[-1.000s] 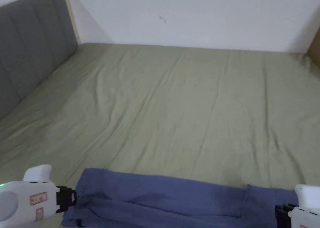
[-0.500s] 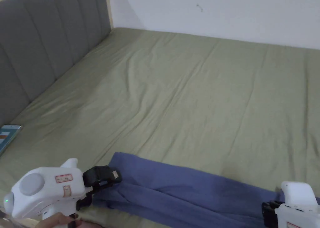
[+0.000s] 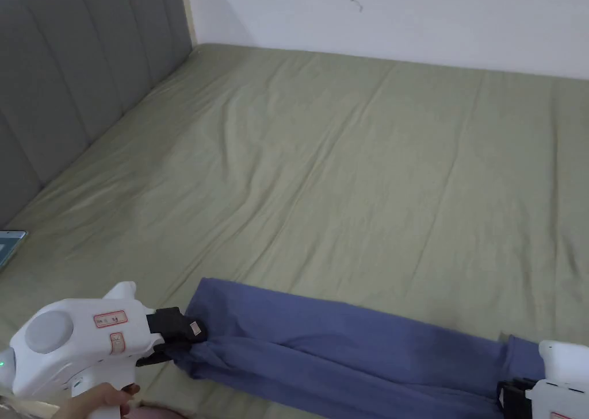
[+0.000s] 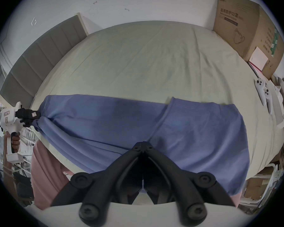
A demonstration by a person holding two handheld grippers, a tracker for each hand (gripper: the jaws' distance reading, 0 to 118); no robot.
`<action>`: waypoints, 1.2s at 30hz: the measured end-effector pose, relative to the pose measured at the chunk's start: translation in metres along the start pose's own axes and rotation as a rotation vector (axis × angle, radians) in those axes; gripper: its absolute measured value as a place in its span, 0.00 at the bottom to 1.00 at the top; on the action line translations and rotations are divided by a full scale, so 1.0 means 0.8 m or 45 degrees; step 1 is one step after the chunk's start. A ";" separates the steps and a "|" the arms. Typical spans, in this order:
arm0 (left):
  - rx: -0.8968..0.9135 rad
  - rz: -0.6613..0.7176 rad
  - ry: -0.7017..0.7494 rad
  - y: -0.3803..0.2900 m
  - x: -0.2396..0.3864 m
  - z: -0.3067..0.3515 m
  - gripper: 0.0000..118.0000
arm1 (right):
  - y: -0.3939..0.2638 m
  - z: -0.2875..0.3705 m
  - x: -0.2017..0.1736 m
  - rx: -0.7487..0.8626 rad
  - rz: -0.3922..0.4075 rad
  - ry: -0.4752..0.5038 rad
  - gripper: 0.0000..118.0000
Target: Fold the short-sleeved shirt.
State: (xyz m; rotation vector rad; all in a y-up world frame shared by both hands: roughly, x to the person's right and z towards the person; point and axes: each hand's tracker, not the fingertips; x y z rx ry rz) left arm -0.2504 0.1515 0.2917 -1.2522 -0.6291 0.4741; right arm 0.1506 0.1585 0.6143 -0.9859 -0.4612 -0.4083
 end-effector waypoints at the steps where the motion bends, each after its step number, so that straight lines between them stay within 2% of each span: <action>1: 0.019 -0.019 -0.029 0.002 0.008 0.006 0.09 | 0.000 0.002 0.005 0.004 -0.011 -0.011 0.00; 4: 0.055 -0.182 -0.053 0.000 0.063 0.020 0.09 | -0.002 0.011 0.021 0.033 -0.057 -0.031 0.00; 10: 0.057 -0.661 -0.099 -0.039 0.207 0.016 0.09 | -0.009 0.028 0.055 0.082 -0.153 -0.050 0.00; 15: -0.108 -1.082 -0.151 -0.114 0.300 -0.042 0.09 | -0.027 0.035 0.090 0.086 -0.275 -0.060 0.00; 19: -0.295 -1.174 -0.196 -0.172 0.319 -0.101 0.10 | -0.045 0.041 0.114 0.083 -0.361 -0.076 0.00; 20: -0.332 -1.191 -0.207 -0.185 0.321 -0.114 0.14 | -0.051 0.043 0.119 0.083 -0.377 -0.085 0.00; 21: -0.359 -1.217 -0.225 -0.198 0.320 -0.123 0.24 | -0.055 0.044 0.125 0.076 -0.390 -0.090 0.00; 23: -0.385 -1.238 -0.240 -0.212 0.317 -0.144 0.74 | -0.063 0.048 0.129 0.066 -0.409 -0.096 0.00; 24: -0.410 -1.232 -0.194 -0.219 0.317 -0.157 0.94 | -0.066 0.050 0.130 0.061 -0.417 -0.100 0.00; 25: -0.426 -1.204 -0.130 -0.221 0.316 -0.163 0.98 | -0.068 0.051 0.132 0.056 -0.421 -0.100 0.00; 27: -0.374 -1.082 -0.177 -0.210 0.312 -0.159 0.89 | -0.071 0.057 0.130 0.053 -0.422 -0.115 0.00; 30: -0.366 -0.862 -0.280 -0.182 0.304 -0.140 0.85 | -0.073 0.062 0.127 0.060 -0.429 -0.122 0.00; 31: -0.354 -0.779 -0.336 -0.172 0.298 -0.131 0.62 | -0.073 0.063 0.128 0.065 -0.434 -0.117 0.00; 33: -0.294 -0.660 -0.387 -0.154 0.285 -0.113 0.06 | -0.072 0.065 0.125 0.073 -0.441 -0.107 0.00; 34: -0.254 -0.661 -0.360 -0.150 0.279 -0.109 0.06 | -0.071 0.066 0.122 0.078 -0.441 -0.105 0.00; 35: -0.214 -0.674 -0.300 -0.149 0.276 -0.109 0.01 | -0.070 0.066 0.123 0.084 -0.439 -0.101 0.00; 36: -0.168 -0.728 -0.215 -0.150 0.271 -0.111 0.02 | -0.068 0.066 0.121 0.087 -0.435 -0.096 0.00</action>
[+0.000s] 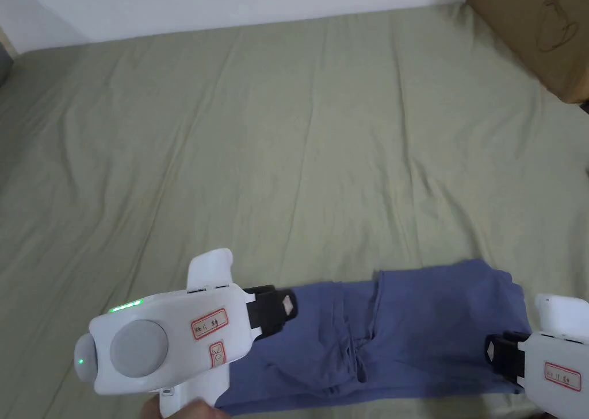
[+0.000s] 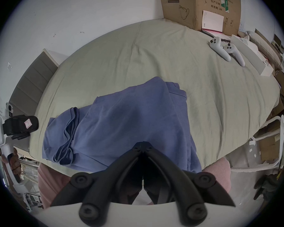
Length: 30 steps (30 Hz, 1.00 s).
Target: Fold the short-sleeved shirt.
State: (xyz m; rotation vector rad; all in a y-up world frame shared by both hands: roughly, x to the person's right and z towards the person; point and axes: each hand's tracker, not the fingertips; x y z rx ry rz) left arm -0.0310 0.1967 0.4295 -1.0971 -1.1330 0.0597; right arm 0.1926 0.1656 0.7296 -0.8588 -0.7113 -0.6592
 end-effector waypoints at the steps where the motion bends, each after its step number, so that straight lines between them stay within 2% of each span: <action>1: -0.017 -0.016 0.042 -0.001 -0.001 -0.006 0.02 | 0.000 0.000 -0.002 0.003 0.003 0.005 0.00; 2: -0.060 0.001 0.054 -0.003 -0.005 -0.013 0.02 | 0.000 0.000 -0.004 0.007 0.008 0.010 0.00; 5: -0.161 0.090 -0.077 -0.016 -0.012 -0.036 0.02 | 0.001 -0.003 -0.007 0.007 0.014 0.021 0.00; 8: -0.262 0.000 -0.049 -0.039 0.004 -0.068 0.02 | 0.000 -0.003 -0.008 0.006 0.003 0.030 0.00; 11: -0.379 -0.009 -0.072 -0.062 0.017 -0.097 0.02 | -0.001 -0.002 -0.006 0.003 -0.009 0.036 0.00; 14: -0.352 -0.019 -0.062 -0.066 0.029 -0.096 0.01 | -0.003 0.002 -0.001 0.002 -0.011 0.027 0.00; 24: -0.390 0.018 -0.221 -0.063 0.042 -0.104 0.02 | -0.001 0.009 0.017 0.020 -0.052 -0.012 0.00; 27: -0.368 -0.011 -0.229 -0.054 0.034 -0.084 0.02 | 0.002 0.014 0.011 0.022 -0.024 -0.018 0.00; 30: -0.242 0.064 -0.265 -0.033 -0.001 -0.038 0.02 | 0.007 0.017 0.004 0.027 -0.002 -0.020 0.00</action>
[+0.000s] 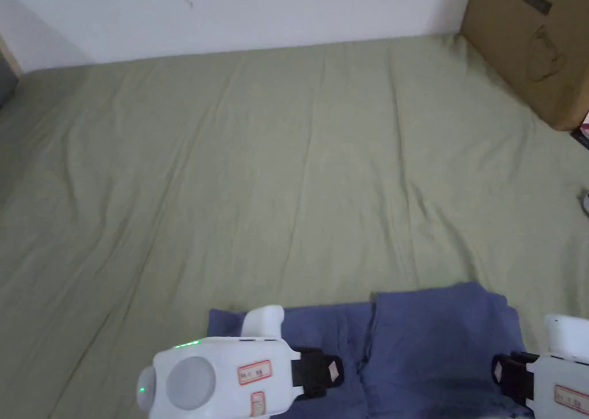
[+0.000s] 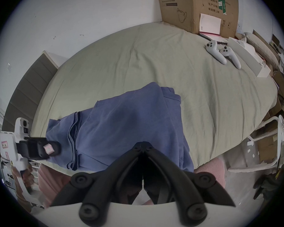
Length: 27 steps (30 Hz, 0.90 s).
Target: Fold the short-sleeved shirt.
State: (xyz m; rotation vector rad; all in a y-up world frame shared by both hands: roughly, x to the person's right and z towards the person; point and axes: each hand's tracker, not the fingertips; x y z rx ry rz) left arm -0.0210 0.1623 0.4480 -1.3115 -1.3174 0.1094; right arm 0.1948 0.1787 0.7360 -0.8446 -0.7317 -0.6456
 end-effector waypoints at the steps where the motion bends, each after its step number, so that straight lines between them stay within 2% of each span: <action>1: 0.031 0.036 -0.010 0.005 -0.012 0.021 0.02 | 0.002 0.000 -0.004 0.000 0.006 -0.002 0.00; 3: 0.095 0.091 0.040 0.012 -0.037 0.057 0.05 | 0.005 -0.003 -0.011 -0.001 0.016 0.000 0.00; 4: 0.111 0.079 0.109 0.013 -0.048 0.075 0.25 | 0.006 -0.005 -0.016 -0.002 0.022 0.005 0.00; 6: 0.109 0.038 0.207 0.011 -0.068 0.095 0.83 | 0.008 -0.008 -0.026 -0.006 0.041 0.021 0.00; 7: 0.093 0.040 0.236 0.008 -0.081 0.101 0.97 | 0.010 -0.011 -0.032 -0.009 0.055 0.029 0.00; 8: 0.100 0.057 0.238 0.007 -0.091 0.109 0.98 | 0.012 -0.015 -0.039 -0.015 0.071 0.036 0.00; 14: 0.139 0.390 0.032 0.004 -0.154 0.099 0.97 | 0.020 -0.021 -0.081 -0.028 0.162 0.096 0.00; 18: 0.142 0.510 -0.151 0.001 -0.180 0.077 0.97 | 0.021 -0.025 -0.092 -0.043 0.215 0.113 0.00; 19: 0.162 0.541 -0.218 0.000 -0.183 0.076 0.94 | 0.021 -0.026 -0.094 -0.048 0.226 0.109 0.00; 20: 0.146 0.558 -0.321 0.000 -0.187 0.073 0.86 | 0.020 -0.026 -0.096 -0.052 0.235 0.111 0.00; 21: 0.134 0.586 -0.377 0.000 -0.193 0.068 0.70 | 0.019 -0.028 -0.094 -0.056 0.242 0.118 0.00; 22: 0.094 0.612 -0.365 0.000 -0.199 0.058 0.17 | 0.017 -0.030 -0.094 -0.064 0.246 0.122 0.00; 23: 0.054 0.615 -0.222 0.000 -0.202 0.049 0.08 | 0.016 -0.031 -0.096 -0.071 0.251 0.119 0.00; 24: -0.005 0.560 -0.101 0.001 -0.203 0.041 0.08 | 0.015 -0.031 -0.097 -0.077 0.257 0.114 0.00; 25: 0.003 0.554 -0.075 0.001 -0.204 0.044 0.08 | 0.014 -0.032 -0.095 -0.081 0.266 0.107 0.00; 26: 0.053 0.580 -0.237 0.001 -0.209 0.055 0.08 | 0.014 -0.033 -0.094 -0.086 0.272 0.104 0.00; 27: 0.075 0.589 -0.253 0.002 -0.207 0.062 0.08 | 0.013 -0.033 -0.094 -0.089 0.276 0.101 0.00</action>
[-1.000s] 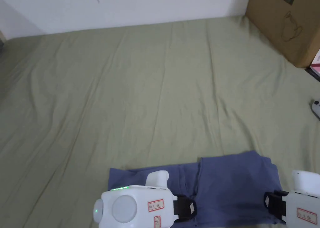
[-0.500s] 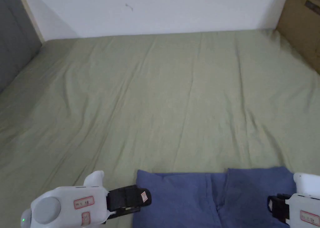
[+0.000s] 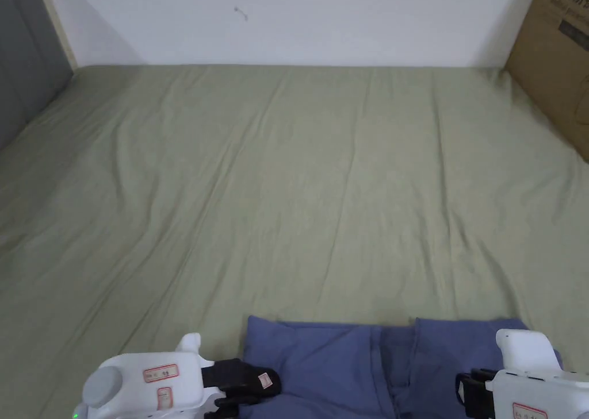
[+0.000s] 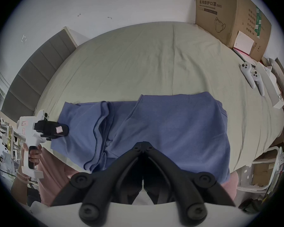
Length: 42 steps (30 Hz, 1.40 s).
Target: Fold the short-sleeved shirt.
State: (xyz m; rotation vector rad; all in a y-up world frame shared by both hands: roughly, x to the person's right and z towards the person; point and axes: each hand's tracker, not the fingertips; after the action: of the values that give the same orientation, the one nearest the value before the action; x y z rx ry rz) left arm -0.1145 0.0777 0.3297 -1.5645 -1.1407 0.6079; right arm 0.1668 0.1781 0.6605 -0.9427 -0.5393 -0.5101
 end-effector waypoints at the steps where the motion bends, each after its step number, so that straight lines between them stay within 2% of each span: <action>1: 0.008 -0.022 0.046 0.002 0.003 0.006 0.08 | 0.000 -0.001 0.001 -0.004 0.001 -0.004 0.00; 6: -0.009 -0.084 0.107 0.017 0.000 0.034 0.08 | 0.001 -0.006 0.002 -0.019 -0.007 -0.022 0.00; 13: 0.103 -0.139 0.254 0.024 -0.009 0.133 0.08 | 0.005 -0.011 0.003 -0.018 -0.014 -0.016 0.00; 18: 0.233 -0.092 0.368 0.024 -0.016 0.210 0.08 | 0.001 -0.014 0.003 -0.027 -0.026 -0.006 0.00; 21: 0.262 -0.065 0.397 0.024 -0.013 0.228 0.08 | 0.000 -0.017 0.004 -0.031 -0.041 0.003 0.00; 25: 0.280 -0.106 0.416 0.013 0.020 0.221 0.08 | 0.000 -0.017 0.002 -0.024 -0.045 0.016 0.00; 31: 0.313 -0.322 0.463 -0.006 0.123 0.194 0.08 | -0.002 -0.014 0.009 -0.015 -0.049 0.012 0.00; 35: 0.244 -0.568 0.566 -0.024 0.199 0.139 0.08 | -0.007 -0.012 0.022 -0.008 -0.083 0.012 0.00; 41: 0.081 -0.763 0.551 -0.044 0.247 0.026 0.08 | -0.019 -0.007 0.045 -0.001 -0.143 0.004 0.00; 42: 0.052 -0.753 0.541 -0.046 0.250 0.005 0.08 | -0.021 -0.005 0.050 -0.003 -0.155 0.002 0.00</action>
State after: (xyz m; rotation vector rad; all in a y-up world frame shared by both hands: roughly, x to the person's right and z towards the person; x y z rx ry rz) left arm -0.0480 0.2577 0.3972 -1.1589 -1.1693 -0.0929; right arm 0.1875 0.1591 0.6943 -0.9151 -0.5977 -0.6209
